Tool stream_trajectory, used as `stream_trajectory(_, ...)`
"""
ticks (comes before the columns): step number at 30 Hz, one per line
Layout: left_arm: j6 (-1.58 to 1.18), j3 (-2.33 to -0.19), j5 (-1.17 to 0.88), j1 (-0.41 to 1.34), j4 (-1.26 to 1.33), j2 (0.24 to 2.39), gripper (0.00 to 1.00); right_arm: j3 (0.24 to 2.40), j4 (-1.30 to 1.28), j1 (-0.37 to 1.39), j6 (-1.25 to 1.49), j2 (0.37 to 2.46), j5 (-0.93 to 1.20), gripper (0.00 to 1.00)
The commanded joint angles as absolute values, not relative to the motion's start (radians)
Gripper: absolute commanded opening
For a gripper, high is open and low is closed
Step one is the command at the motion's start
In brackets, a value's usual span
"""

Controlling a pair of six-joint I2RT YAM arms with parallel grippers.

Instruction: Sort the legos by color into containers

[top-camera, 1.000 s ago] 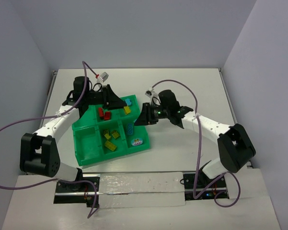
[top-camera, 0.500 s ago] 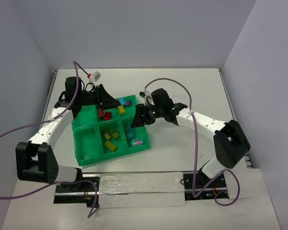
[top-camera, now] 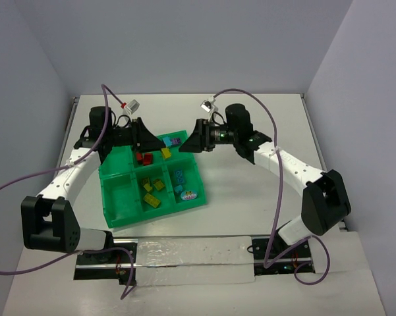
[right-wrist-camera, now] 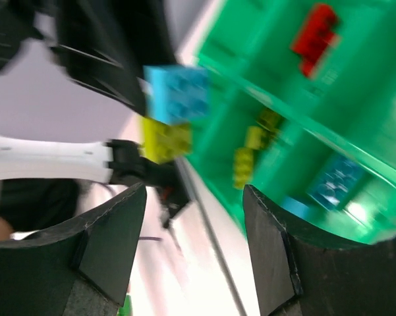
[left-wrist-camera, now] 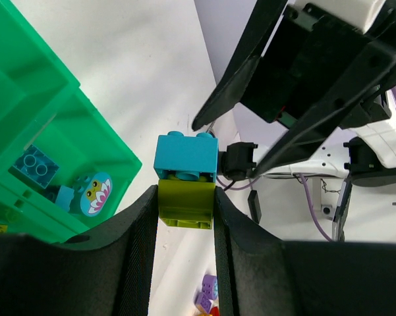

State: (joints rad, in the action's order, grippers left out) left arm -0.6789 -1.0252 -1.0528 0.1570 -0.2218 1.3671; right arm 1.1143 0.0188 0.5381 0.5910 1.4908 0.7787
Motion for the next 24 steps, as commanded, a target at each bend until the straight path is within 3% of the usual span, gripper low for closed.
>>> stream_trajectory(1,-0.659,-1.047,-1.104,0.153,-0.200,1.318,0.00,1.180,0.278,0.540,0.761,1.518,0.892,0.69)
stream_trajectory(9,-0.647,-1.057,-1.120,0.152,-0.220,1.307,0.00,1.215,0.516,0.541,0.958,1.631,0.923,0.70)
stream_trajectory(24,-0.652,-1.060,-1.131,0.152,-0.207,1.296,0.00,1.250,0.604,0.552,1.044,1.739,0.970,0.68)
